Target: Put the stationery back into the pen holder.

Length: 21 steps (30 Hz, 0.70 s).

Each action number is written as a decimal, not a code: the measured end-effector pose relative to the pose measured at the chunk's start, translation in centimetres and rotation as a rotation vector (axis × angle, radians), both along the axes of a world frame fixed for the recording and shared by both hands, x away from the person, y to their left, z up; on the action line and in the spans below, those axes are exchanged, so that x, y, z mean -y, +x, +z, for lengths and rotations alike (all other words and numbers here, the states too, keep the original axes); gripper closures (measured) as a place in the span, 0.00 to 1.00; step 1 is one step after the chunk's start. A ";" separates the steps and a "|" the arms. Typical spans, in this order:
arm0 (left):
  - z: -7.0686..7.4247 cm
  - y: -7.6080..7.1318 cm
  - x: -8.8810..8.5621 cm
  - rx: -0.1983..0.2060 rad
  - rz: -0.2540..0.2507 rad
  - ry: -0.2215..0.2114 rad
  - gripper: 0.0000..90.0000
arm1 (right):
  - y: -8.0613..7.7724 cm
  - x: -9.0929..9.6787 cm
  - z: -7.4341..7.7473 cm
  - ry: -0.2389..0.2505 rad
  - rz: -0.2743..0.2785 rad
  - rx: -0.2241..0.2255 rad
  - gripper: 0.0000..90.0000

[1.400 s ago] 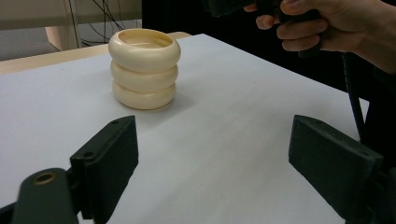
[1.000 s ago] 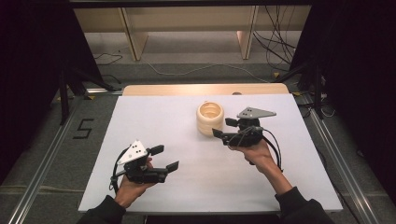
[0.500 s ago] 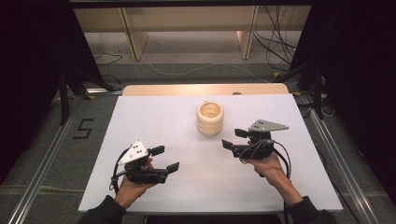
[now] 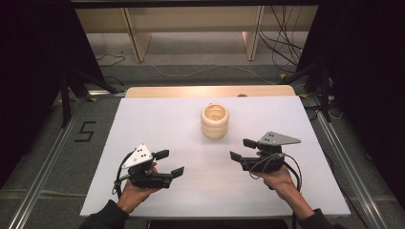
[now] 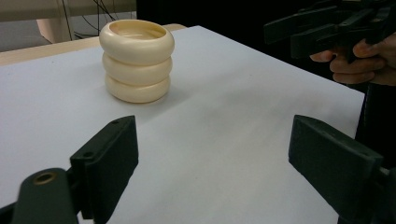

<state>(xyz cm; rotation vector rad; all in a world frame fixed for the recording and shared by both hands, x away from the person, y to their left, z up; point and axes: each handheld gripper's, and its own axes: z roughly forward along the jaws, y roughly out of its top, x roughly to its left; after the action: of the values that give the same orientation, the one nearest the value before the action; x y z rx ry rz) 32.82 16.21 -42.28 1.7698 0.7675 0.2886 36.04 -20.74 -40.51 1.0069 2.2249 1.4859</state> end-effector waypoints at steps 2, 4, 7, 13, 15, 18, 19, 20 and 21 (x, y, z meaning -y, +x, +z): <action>0.0 0.0 0.0 0.002 0.000 0.000 0.17 | -0.3 0.2 0.0 0.009 -0.002 -0.001 0.32; 0.0 0.0 0.0 0.001 0.000 0.001 0.17 | -0.5 0.3 0.0 0.016 -0.007 0.003 0.32; 0.0 0.0 0.0 0.000 0.001 -0.002 0.17 | -0.8 0.7 -0.1 0.020 -0.005 0.007 0.30; 0.0 0.0 0.0 0.000 -0.006 0.004 0.17 | -1.4 1.4 -0.6 0.038 -0.014 0.018 0.27; 0.0 0.0 0.1 -0.002 -0.006 0.001 0.17 | -1.5 1.7 -0.8 0.050 -0.015 0.018 0.26; 0.0 -0.1 0.2 -0.002 -0.008 0.000 0.17 | -1.8 2.0 -1.0 0.053 -0.028 0.019 0.26; 0.0 -0.1 0.2 -0.002 -0.008 0.000 0.17 | -1.9 2.2 -1.1 0.055 -0.024 0.024 0.26; 0.0 -0.1 0.2 -0.002 -0.008 -0.001 0.17 | -2.0 2.3 -1.3 0.054 -0.025 0.025 0.26; 0.0 -0.1 0.1 -0.002 -0.009 -0.001 0.17 | -2.1 2.4 -1.4 0.049 -0.030 0.031 0.26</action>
<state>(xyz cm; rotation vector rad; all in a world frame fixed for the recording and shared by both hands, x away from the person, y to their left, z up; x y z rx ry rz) 32.71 16.06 -42.27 1.7721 0.7609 0.2804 33.93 -23.14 -41.87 1.0209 2.1522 1.5397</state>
